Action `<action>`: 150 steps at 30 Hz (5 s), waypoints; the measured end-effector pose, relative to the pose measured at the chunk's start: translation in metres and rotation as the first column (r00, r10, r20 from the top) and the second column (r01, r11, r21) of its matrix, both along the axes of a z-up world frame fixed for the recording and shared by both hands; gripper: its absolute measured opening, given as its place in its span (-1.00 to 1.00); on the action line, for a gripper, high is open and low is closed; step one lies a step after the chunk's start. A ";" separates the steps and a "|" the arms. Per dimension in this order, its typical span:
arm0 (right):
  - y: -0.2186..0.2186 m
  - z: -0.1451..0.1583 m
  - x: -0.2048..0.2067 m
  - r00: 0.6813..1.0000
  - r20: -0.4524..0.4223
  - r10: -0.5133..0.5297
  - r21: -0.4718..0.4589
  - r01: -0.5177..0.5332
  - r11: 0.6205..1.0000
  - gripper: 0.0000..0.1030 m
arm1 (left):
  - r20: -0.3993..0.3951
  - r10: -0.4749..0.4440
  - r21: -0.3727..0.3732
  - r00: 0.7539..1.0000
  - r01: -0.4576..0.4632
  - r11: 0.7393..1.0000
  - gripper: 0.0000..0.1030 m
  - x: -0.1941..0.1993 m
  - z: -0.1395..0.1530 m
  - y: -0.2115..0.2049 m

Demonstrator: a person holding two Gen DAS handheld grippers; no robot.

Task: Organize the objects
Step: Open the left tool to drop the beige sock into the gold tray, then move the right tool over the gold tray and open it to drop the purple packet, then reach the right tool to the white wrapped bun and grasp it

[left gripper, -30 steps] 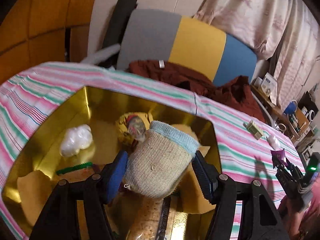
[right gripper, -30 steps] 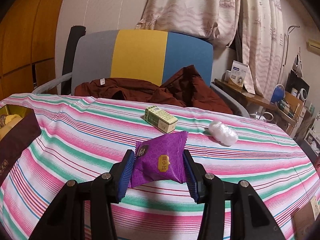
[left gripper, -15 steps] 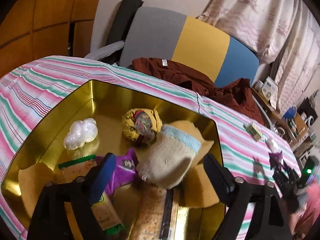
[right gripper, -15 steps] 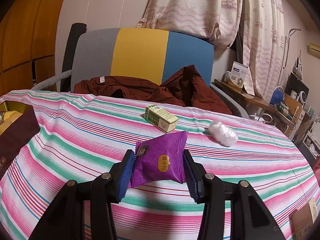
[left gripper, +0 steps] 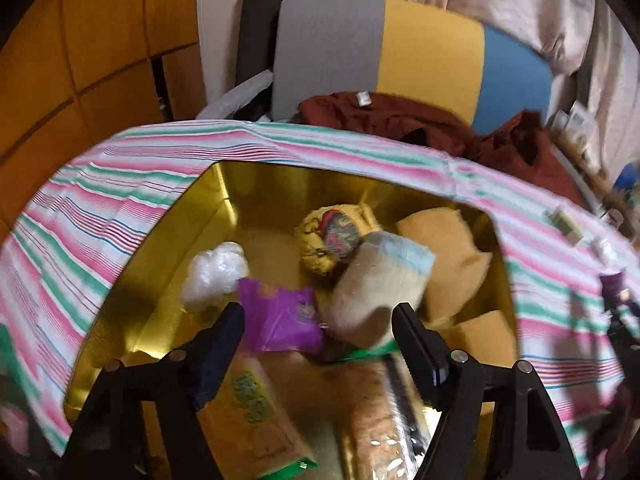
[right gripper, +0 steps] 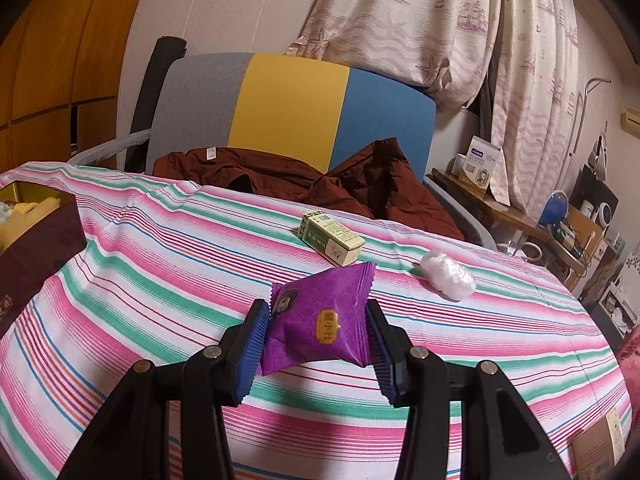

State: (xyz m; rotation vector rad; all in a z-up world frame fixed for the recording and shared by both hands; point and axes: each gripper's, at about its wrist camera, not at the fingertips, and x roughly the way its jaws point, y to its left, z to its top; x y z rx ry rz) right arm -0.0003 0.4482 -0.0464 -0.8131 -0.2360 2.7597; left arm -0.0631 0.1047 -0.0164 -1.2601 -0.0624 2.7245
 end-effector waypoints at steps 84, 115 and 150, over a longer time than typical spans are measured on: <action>-0.036 0.012 0.037 0.974 0.159 0.159 -0.409 -0.082 0.909 0.10 | -0.140 -0.187 0.217 0.972 0.214 0.952 1.00 0.094 0.039 0.029; 0.201 -0.008 -0.097 0.963 0.200 -0.183 -0.161 0.217 0.963 0.31 | -0.027 -0.480 0.095 0.877 0.480 0.872 1.00 0.099 0.013 0.170; 0.120 -0.024 -0.077 0.966 0.235 -0.105 -0.305 0.176 0.936 -0.29 | -0.021 -0.346 0.135 0.938 0.345 0.929 1.00 0.012 0.039 0.207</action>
